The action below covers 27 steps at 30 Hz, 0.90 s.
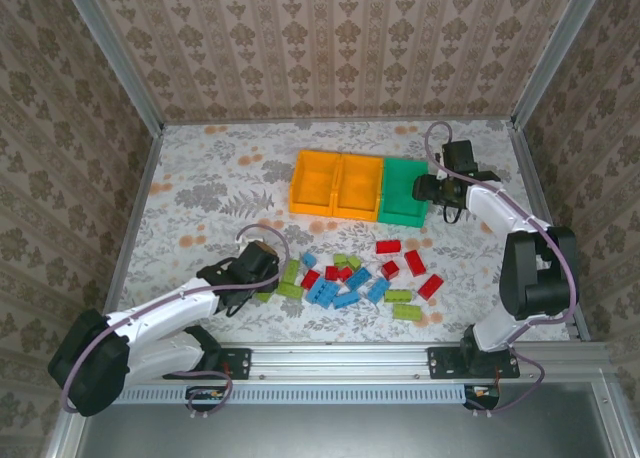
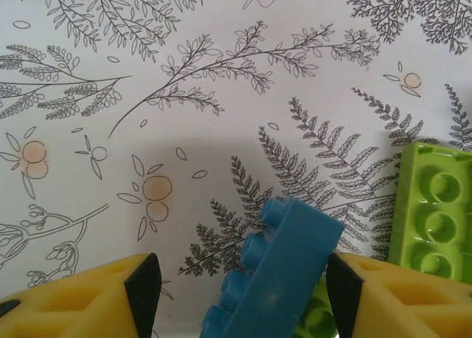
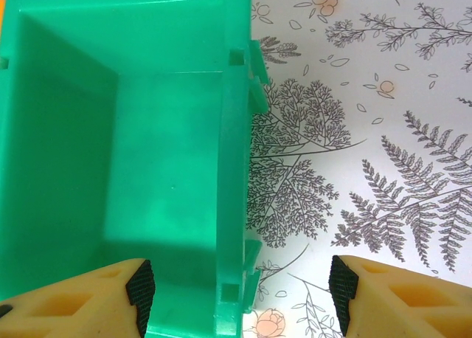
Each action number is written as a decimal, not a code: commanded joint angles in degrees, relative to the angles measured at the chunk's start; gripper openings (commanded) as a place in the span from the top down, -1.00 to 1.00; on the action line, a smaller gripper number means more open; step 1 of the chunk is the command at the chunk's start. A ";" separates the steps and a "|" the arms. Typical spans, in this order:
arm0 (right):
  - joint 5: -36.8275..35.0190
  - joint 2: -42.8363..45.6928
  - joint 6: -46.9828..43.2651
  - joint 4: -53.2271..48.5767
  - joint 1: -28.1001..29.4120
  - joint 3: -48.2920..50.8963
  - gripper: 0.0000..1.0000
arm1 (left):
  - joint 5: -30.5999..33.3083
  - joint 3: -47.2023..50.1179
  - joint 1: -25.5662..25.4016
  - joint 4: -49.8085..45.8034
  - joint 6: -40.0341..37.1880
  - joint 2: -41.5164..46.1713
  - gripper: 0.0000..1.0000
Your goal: Sort the legos into containers by color
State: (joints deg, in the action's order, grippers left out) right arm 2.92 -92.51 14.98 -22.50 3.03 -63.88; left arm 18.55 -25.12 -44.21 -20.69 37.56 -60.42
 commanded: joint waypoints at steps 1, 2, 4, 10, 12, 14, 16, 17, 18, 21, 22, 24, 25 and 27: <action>1.20 1.90 0.64 -0.64 -0.54 0.87 -0.35 | -2.40 0.69 0.77 2.01 -1.48 -1.12 -0.27; 1.26 1.89 0.73 -0.62 -0.54 0.87 -0.35 | -2.87 0.60 1.04 2.33 -1.76 -1.63 -0.25; 1.46 1.72 0.72 -0.62 -0.65 0.86 -0.35 | -3.69 0.52 1.48 3.08 -2.18 -2.28 -0.20; 1.41 1.20 0.92 -0.92 -0.92 0.86 -0.35 | -5.56 0.60 2.89 4.48 -2.49 -3.08 0.02; 1.37 1.28 0.88 -0.86 -1.02 0.95 -0.36 | -5.95 0.78 3.32 4.46 -2.75 -3.03 0.11; 1.35 1.30 0.93 -0.88 -1.25 1.04 -0.36 | -6.30 0.78 3.64 4.43 -2.92 -2.95 0.19; 1.40 1.36 0.88 -0.88 -1.35 1.03 -0.36 | -6.97 0.78 3.85 4.84 -3.17 -3.03 0.21; 1.47 1.37 0.95 -0.88 -1.44 1.08 -0.36 | -7.02 0.78 3.87 5.03 -3.11 -3.18 0.21; 1.40 1.27 0.97 -0.89 -1.40 1.12 -0.36 | -7.10 0.78 3.94 5.20 -3.05 -3.34 0.22; 1.61 1.18 1.10 -0.81 -1.44 1.25 -0.36 | -6.94 0.61 4.18 5.31 -2.72 -4.12 0.30; 1.61 1.11 1.11 -0.78 -1.42 1.30 -0.36 | -6.86 0.50 4.15 5.31 -2.57 -4.26 0.32; 1.66 1.03 1.11 -0.69 -1.45 1.41 -0.36 | -6.47 0.34 4.24 5.23 -2.36 -4.47 0.37; 1.66 1.02 1.10 -0.66 -1.45 1.56 -0.36 | -6.22 0.21 4.31 5.30 -2.36 -4.35 0.40; 1.66 0.98 1.16 -0.55 -1.45 1.72 -0.36 | -5.91 -0.10 4.42 5.39 -2.47 -4.35 0.48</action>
State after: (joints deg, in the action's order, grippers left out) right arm 3.51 -92.23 15.18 -22.50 1.85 -63.13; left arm 12.45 -25.10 -40.34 -14.98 35.14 -64.29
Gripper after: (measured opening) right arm 0.681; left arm 0.272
